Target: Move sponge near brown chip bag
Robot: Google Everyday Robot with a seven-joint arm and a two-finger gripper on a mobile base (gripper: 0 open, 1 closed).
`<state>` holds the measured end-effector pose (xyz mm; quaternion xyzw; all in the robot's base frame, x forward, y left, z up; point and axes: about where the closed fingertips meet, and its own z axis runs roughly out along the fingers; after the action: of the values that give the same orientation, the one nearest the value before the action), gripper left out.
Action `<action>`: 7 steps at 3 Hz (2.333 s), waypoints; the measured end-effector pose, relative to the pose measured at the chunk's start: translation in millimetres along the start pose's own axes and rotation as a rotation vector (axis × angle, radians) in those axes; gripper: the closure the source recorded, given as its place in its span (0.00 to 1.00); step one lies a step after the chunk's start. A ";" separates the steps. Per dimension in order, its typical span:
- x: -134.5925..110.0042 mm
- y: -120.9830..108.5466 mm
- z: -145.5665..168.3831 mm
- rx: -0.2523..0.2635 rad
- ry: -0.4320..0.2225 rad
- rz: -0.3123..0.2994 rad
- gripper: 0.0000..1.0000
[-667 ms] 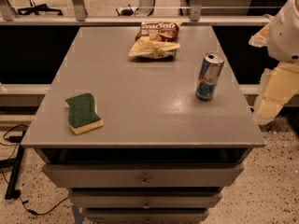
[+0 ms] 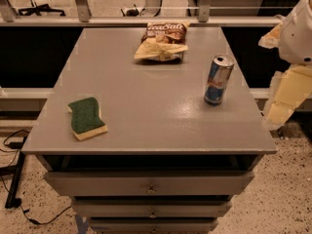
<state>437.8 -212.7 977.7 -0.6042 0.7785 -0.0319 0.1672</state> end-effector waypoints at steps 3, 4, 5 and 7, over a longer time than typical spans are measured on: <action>-174.8 72.4 58.9 -0.205 -0.456 -0.171 0.00; -174.7 72.2 59.1 -0.203 -0.461 -0.165 0.00; -172.6 69.7 60.2 -0.188 -0.510 -0.101 0.00; -237.3 85.0 108.4 -0.202 -0.680 -0.087 0.00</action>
Offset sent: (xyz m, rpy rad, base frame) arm -0.0158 0.1980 -0.0330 0.4302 0.0430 0.3510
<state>442.0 52.3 906.8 -0.6261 0.6512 0.2410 0.3547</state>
